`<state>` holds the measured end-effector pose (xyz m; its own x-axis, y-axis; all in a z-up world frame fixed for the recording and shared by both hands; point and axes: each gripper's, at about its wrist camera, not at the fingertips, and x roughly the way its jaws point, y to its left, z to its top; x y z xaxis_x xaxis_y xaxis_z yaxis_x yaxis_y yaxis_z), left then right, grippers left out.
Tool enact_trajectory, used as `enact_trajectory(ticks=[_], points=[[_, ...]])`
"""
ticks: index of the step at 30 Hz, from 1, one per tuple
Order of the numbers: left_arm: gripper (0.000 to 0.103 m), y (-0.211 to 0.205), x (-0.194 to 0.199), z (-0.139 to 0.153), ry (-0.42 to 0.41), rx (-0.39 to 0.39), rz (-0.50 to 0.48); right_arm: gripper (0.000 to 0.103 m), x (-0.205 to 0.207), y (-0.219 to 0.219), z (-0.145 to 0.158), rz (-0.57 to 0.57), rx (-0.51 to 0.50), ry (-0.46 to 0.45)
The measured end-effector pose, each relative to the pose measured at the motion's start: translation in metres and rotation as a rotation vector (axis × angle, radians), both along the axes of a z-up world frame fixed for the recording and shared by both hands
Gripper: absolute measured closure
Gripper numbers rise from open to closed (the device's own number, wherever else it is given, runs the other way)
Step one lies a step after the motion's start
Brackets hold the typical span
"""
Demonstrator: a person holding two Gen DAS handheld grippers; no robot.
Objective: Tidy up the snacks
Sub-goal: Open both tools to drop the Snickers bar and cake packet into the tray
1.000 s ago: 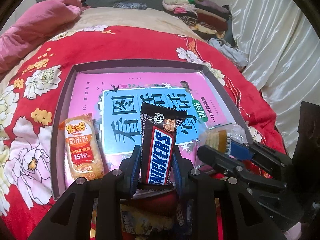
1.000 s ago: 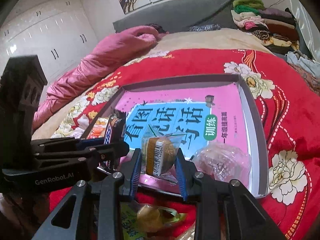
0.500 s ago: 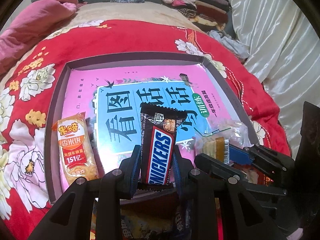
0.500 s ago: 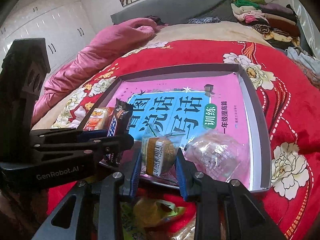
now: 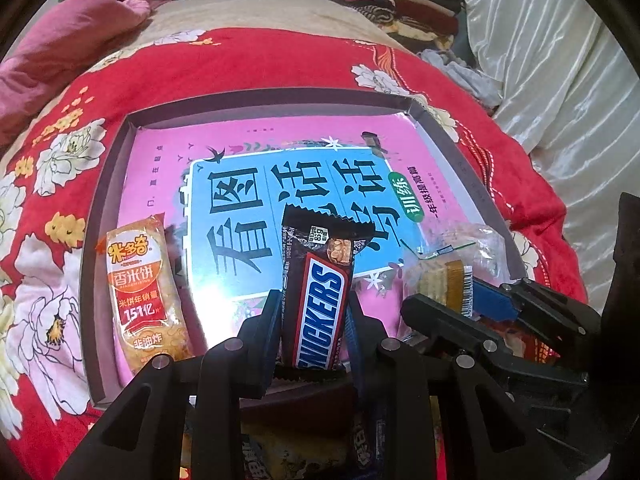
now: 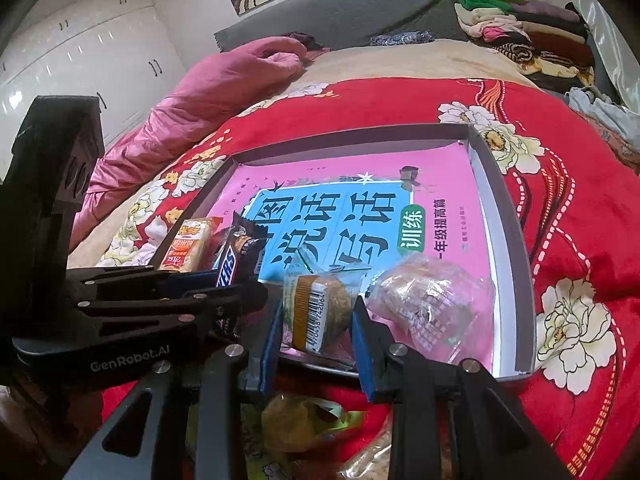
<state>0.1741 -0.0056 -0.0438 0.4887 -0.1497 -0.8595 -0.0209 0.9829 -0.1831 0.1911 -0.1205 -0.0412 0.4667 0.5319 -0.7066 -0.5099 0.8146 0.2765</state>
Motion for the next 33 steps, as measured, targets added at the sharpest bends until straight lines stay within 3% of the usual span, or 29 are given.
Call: enact_trajectory(ticks=[23,33], points=[[0.072,0.005,-0.004,0.006,-0.011,-0.035,0.019,0.07,0.002,-0.005,0.004,-0.032,-0.001,-0.014],[0.065,0.005,-0.009,0.012,-0.019,-0.046,0.02,0.07,0.004,-0.008,0.004,-0.048,0.005,-0.015]])
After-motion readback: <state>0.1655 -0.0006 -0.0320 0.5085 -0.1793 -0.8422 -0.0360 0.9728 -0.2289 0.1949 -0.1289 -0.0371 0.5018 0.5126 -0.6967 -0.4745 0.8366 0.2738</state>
